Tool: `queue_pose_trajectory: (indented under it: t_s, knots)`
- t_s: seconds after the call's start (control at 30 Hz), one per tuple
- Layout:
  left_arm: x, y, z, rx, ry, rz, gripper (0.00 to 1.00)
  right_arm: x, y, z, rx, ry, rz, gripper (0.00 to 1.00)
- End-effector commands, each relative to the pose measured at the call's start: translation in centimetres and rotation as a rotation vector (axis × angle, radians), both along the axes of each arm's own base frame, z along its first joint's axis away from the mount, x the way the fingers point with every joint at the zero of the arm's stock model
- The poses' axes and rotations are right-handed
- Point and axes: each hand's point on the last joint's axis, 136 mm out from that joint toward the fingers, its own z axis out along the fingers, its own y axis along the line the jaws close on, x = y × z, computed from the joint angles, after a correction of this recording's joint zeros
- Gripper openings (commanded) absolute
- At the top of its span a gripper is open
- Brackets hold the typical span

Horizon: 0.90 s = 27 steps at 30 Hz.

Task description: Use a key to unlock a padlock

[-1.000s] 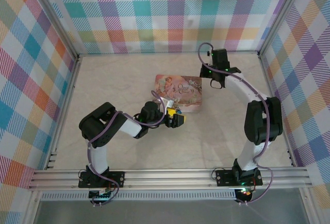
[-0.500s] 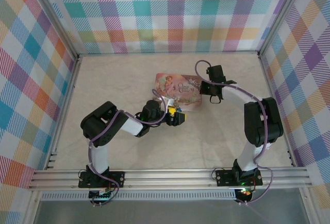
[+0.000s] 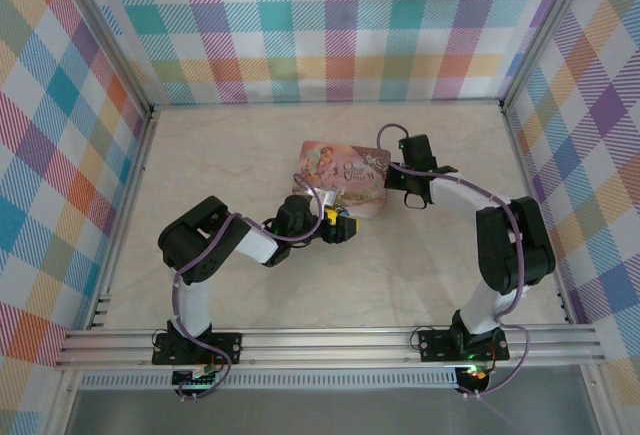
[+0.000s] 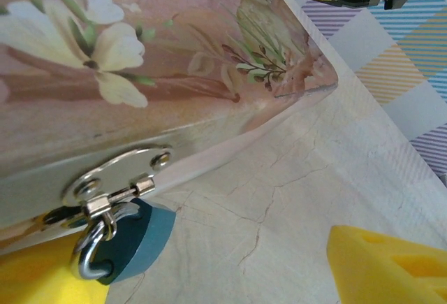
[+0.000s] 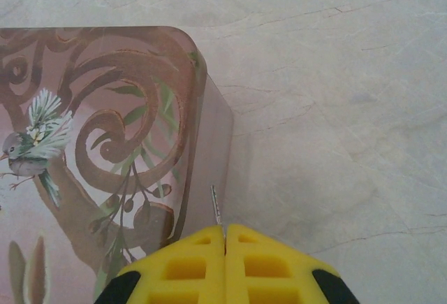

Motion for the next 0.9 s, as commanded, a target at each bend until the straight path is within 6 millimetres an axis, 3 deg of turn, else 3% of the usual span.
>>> queue_pose_trajectory:
  t_s: [0.0, 0.33, 0.6, 0.87]
  knots:
    - [0.3, 1.0, 0.7, -0.012, -0.013, 0.032, 0.77, -1.1, 1.3, -0.2, 0.041, 0.017, 0.034, 0.00]
    - [0.5, 3.1, 0.9, -0.012, -0.008, 0.075, 0.73, -1.2, 1.3, -0.3, 0.044, 0.019, 0.032, 0.00]
    - [0.8, 2.8, 0.9, -0.017, 0.002, 0.063, 0.64, -1.5, 2.0, -0.6, 0.049, 0.024, 0.042, 0.00]
    - [1.4, 2.4, 0.4, -0.009, 0.016, 0.062, 0.69, -1.7, 2.6, -0.5, 0.059, 0.021, 0.057, 0.00]
